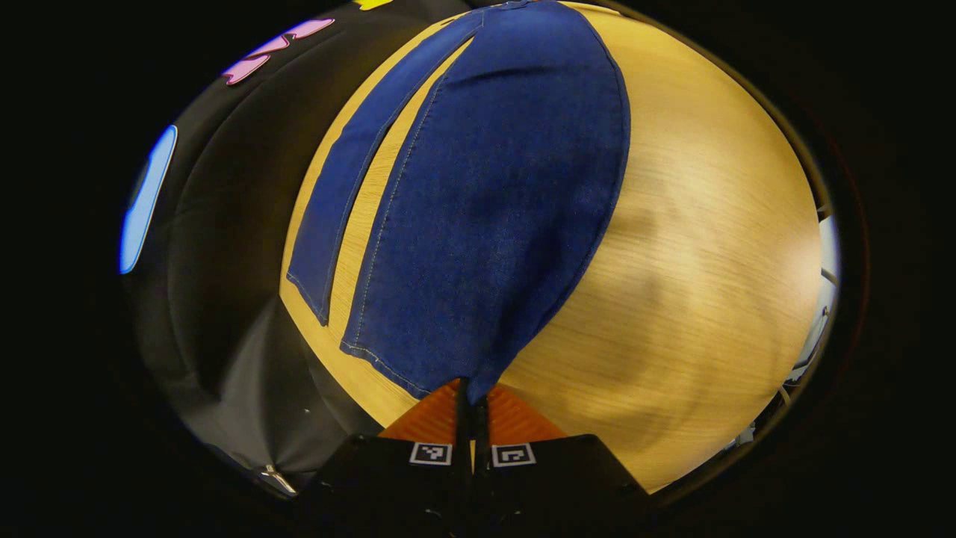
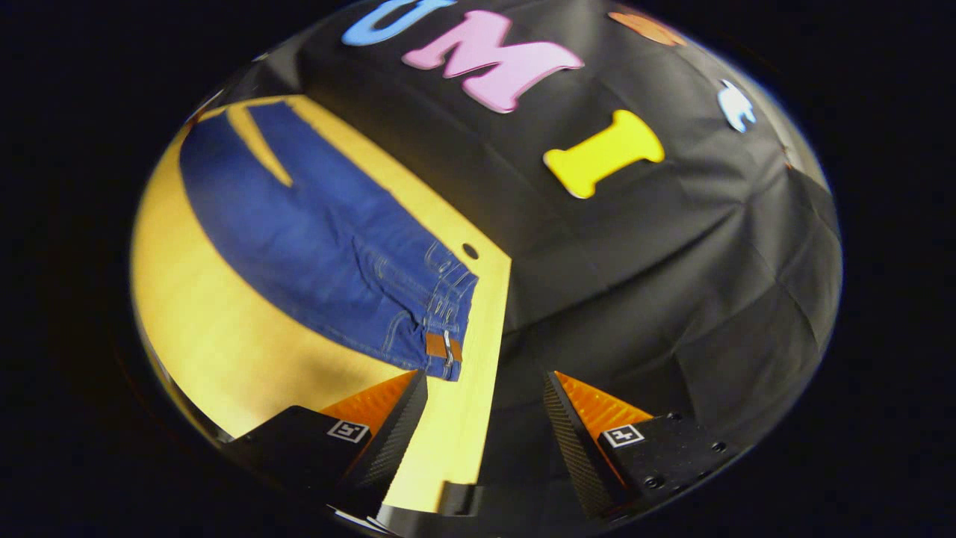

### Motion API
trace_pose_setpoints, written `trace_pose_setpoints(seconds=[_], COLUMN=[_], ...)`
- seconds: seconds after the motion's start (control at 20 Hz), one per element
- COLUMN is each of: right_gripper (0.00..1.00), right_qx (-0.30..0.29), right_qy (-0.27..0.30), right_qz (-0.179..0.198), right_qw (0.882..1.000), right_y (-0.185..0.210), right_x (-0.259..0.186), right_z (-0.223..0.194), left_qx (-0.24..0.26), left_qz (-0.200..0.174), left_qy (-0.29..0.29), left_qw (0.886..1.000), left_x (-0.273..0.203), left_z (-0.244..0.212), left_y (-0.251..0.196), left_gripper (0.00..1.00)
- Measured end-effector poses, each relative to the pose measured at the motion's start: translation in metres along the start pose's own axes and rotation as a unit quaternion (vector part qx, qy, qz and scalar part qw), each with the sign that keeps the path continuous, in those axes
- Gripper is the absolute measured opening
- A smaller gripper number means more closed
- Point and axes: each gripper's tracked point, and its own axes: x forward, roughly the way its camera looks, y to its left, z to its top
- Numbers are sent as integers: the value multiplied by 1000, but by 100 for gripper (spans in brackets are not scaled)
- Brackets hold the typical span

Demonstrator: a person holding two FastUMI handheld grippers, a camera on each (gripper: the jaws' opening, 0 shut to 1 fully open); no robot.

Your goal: Grasp the waist and the cuffs of the jeans and fold them to make the two legs overlap; first hold the waist and fold one-third of the jeans toward the cuffs, then hold the cuffs and fold the remaining one-third in the same direction to finish folding.

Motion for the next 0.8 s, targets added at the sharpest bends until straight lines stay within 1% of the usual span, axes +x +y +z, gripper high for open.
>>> trace_pose_setpoints(seconds=[0.05,0.15,0.25,0.3,0.35,0.4,0.5,0.55,0.75,0.8], right_gripper=[97,96,97,97,97,96,97,97,96,96], right_qx=[-49,-137,-197,-224,-246,-255,-256,-257,-273,-283], right_qy=[-1,-3,6,12,15,28,52,55,29,18], right_qz=[14,53,97,114,124,130,134,136,129,131], right_qw=[999,989,976,968,961,958,956,955,953,950], right_y=[-2,17,39,46,51,52,49,49,47,49], right_x=[13,38,69,84,100,109,125,133,149,150], right_z=[-3,-11,-28,-36,-44,-54,-71,-75,-65,-61], left_qx=[-9,-28,-30,-28,-25,-24,-30,-33,-35,-37], left_qz=[6,13,16,17,17,14,8,6,7,7], left_qy=[3,7,15,19,23,26,32,35,39,40], left_qw=[1000,1000,999,999,999,999,999,999,999,998], left_x=[1,1,0,1,0,0,-1,0,0,0], left_z=[-1,0,1,1,1,1,3,2,2,2], left_y=[0,0,-1,-1,-1,-1,-2,-1,0,-1], left_gripper=[5,5,5,5,5,5,5,5,5,5])
